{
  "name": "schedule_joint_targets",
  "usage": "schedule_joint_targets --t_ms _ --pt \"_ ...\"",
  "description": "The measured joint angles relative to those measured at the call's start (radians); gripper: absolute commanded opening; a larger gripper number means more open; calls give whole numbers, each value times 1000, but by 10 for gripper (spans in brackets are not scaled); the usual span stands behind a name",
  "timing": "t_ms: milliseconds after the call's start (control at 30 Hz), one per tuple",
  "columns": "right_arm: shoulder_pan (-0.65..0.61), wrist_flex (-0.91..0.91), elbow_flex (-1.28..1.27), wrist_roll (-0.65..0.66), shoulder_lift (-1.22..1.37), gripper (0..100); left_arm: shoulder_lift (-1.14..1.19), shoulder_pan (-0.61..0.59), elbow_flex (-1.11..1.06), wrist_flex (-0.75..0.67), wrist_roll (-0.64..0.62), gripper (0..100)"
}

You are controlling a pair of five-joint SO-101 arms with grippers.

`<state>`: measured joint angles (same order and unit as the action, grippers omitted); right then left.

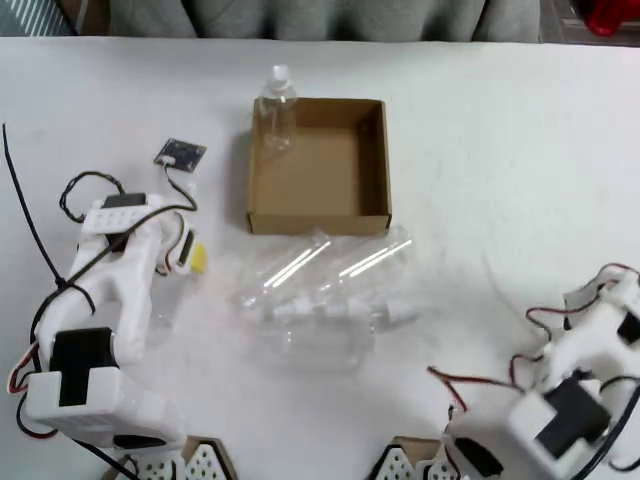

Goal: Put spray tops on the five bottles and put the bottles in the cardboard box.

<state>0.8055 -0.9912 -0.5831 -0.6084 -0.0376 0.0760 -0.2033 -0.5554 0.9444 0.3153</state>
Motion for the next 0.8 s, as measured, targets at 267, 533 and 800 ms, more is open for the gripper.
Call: schedule_joint_targets --t_ms 267,533,800 --pt "-20 -46 219 -21 282 66 0 0 0 0 0 20" --pt "-6 -249 416 92 400 15 0 0 0 0 0 20" --pt "15 -358 694 123 419 21 0 0 0 0 0 20"
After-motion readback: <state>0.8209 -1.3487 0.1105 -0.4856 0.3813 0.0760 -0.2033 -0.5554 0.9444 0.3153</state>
